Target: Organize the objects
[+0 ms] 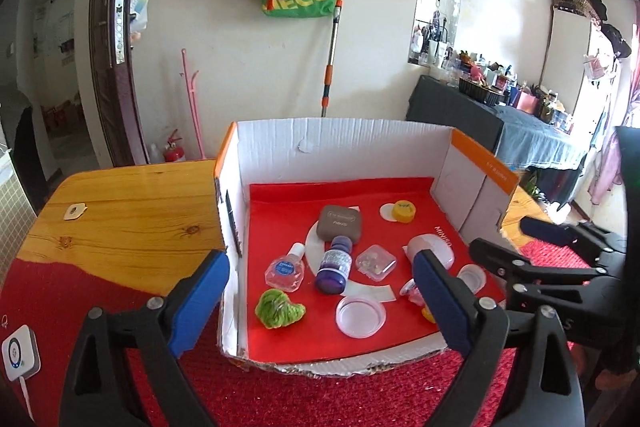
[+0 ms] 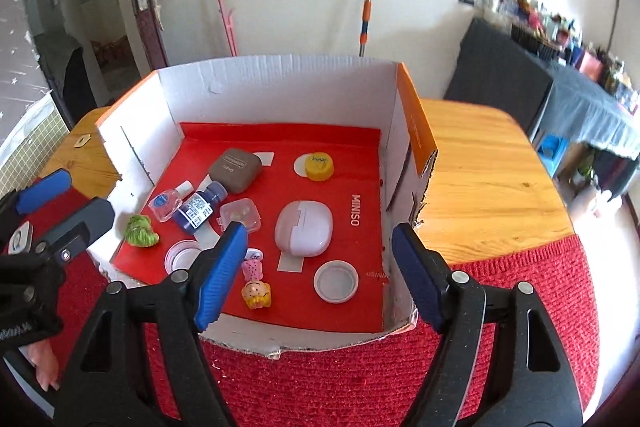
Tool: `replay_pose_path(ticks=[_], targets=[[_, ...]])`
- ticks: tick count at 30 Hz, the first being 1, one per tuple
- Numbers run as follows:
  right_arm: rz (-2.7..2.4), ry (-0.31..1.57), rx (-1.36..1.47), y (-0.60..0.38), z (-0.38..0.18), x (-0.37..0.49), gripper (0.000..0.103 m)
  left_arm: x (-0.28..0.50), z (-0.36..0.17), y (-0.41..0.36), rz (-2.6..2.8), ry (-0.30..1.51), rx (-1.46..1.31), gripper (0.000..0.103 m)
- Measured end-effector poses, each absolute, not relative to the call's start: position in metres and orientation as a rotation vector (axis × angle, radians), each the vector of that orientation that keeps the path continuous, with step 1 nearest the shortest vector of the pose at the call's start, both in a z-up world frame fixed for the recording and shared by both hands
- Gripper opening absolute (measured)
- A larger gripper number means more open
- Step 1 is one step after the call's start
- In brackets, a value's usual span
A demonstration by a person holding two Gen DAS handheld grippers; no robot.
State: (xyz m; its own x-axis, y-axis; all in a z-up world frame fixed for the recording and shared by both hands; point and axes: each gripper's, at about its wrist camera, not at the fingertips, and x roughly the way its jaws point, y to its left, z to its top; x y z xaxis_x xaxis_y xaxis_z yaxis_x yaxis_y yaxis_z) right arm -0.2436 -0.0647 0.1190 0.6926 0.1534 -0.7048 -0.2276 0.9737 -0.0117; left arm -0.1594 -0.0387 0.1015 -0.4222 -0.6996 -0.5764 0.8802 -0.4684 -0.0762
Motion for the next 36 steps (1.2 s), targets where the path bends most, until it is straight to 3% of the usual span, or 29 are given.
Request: replay_pose_path(ticks=[6, 11, 21, 24, 36], targets=[[0.211, 0.637, -0.14, -0.061, 0.107, -0.261, 0.082, -0.166, 0.079, -0.041, -1.965, 0.432, 0.589, 0.096], [0.234, 0.625, -0.118, -0.064, 0.094, -0.254, 0.083, -0.167, 0.072, -0.042, -1.95, 0.402, 0.562, 0.103], [0.226, 0.599, -0.054, -0.08, 0.079, -0.242, 0.084, -0.173, 0.056, -0.053, -1.911, 0.42, 0.572, 0.103], [0.218, 0.58, -0.064, -0.081, 0.081, -0.245, 0.094, -0.173, 0.055, -0.052, -1.901, 0.41, 0.566, 0.103], [0.208, 0.584, -0.057, -0.084, 0.08, -0.248, 0.099, -0.175, 0.052, -0.053, -1.867, 0.415, 0.579, 0.103]])
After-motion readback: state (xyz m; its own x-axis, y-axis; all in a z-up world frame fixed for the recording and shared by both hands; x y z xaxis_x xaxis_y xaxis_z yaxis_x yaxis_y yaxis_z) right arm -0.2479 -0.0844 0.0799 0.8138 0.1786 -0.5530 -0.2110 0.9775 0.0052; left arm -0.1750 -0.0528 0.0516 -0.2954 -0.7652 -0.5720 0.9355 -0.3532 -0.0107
